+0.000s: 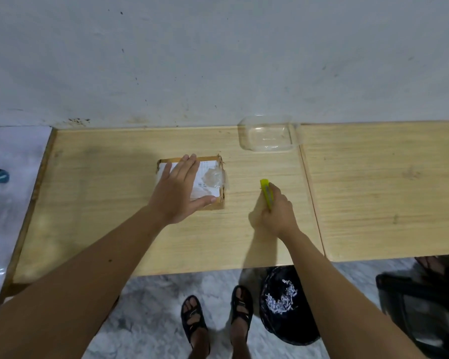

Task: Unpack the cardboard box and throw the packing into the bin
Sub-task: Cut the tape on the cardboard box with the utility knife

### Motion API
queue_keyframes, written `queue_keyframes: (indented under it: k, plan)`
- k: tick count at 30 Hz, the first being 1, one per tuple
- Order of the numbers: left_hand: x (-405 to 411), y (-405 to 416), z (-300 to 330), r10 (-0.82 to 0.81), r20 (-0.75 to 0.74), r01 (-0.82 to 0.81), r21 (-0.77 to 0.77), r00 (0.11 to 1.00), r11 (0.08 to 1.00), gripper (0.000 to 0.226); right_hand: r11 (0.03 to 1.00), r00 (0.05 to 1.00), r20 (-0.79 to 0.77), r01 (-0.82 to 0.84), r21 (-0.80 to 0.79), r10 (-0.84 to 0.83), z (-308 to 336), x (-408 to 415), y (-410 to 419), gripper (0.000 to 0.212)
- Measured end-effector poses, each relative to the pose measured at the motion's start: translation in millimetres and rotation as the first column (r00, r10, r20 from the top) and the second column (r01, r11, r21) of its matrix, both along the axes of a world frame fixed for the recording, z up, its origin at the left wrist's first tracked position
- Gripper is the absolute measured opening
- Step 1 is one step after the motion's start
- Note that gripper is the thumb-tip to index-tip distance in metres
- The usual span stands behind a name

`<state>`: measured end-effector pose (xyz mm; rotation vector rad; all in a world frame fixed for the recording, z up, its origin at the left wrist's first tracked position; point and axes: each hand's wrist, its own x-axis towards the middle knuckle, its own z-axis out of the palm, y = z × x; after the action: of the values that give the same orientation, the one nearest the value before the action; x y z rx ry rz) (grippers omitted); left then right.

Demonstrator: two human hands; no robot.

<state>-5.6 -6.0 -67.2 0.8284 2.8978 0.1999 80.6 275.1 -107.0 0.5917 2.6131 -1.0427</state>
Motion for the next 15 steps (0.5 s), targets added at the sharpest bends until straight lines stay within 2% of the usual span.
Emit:
queue_keyframes:
  k: [4,8,12,15]
  plan:
    - [2,-1,-1,-0.007,-0.019,0.007,0.029,1.0,1.0,0.11,0.968,0.994,-0.092,0.039,-0.247,-0.064,19,-1,-12,0.073]
    - [4,-2,-4,-0.016,-0.041,0.019,0.063,0.999,0.998,0.108,0.813,0.981,-0.05,0.128,-0.568,-0.19,35,-9,-28,0.079]
    - [3,-5,-9,-0.025,-0.069,0.033,0.111,0.997,0.993,0.108,0.676,0.975,0.043,0.181,-0.715,-0.216,47,-17,-38,0.077]
    - [0,-8,-5,-0.017,0.015,0.015,0.109,1.0,0.994,0.119,0.683,0.985,0.032,0.141,-0.717,-0.17,49,-14,-45,0.07]
